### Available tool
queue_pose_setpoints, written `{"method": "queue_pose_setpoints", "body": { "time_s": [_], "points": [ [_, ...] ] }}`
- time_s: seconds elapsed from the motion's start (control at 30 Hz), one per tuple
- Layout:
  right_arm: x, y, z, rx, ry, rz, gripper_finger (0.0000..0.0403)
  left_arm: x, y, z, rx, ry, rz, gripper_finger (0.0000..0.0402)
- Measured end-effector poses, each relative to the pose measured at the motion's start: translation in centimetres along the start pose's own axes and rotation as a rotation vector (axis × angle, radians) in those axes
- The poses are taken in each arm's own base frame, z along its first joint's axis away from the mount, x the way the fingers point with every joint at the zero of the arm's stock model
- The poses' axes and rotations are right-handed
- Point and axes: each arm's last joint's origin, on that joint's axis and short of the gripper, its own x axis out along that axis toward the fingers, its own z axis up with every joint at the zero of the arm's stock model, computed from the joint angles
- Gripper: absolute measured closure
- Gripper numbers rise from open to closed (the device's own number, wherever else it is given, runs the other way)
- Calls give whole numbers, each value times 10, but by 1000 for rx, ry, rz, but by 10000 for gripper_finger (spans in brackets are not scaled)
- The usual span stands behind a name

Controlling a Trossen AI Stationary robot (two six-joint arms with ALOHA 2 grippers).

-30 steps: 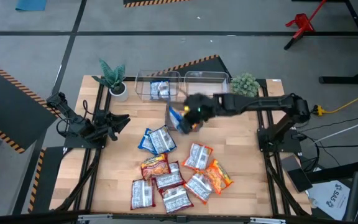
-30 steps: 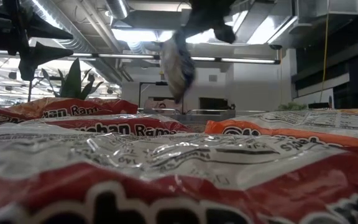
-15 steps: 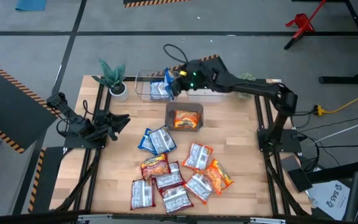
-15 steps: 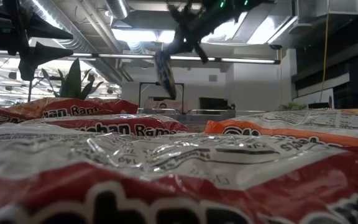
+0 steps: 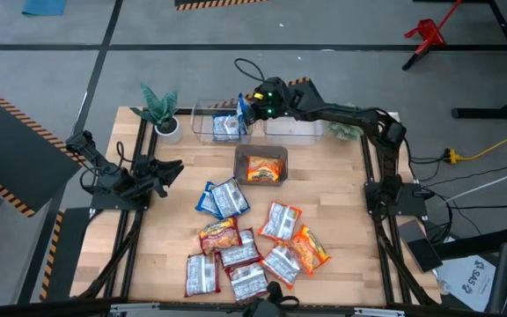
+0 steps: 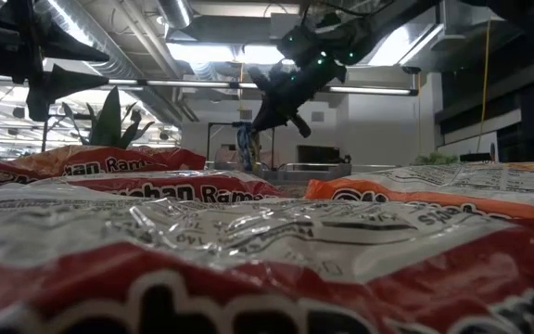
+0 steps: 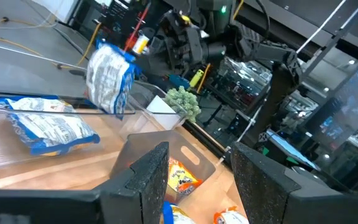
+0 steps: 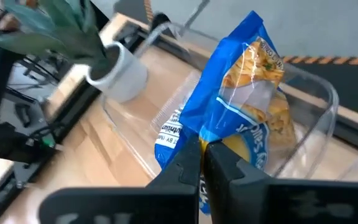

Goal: Sort Maruchan noodles
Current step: Put the blue noodle pack into the left transparent bin

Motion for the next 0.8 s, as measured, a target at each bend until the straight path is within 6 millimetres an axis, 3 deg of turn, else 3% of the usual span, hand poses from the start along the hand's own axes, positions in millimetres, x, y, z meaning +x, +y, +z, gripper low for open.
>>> {"method": "queue_pose_setpoints", "body": {
  "time_s": [0.17, 0.43, 0.53, 0.8],
  "points": [
    [15, -7, -9, 5, 38, -16, 403, 0, 1, 0, 2, -7, 18, 234],
    [18, -9, -11, -53, 43, -26, 396, 0, 1, 0, 2, -7, 18, 234],
    [18, -9, -11, -66, 47, -20, 366, 0, 1, 0, 2, -7, 17, 234],
    [17, -7, -9, -72, 54, -6, 239, 0, 0, 0, 1, -6, 15, 234]
  ]
}}
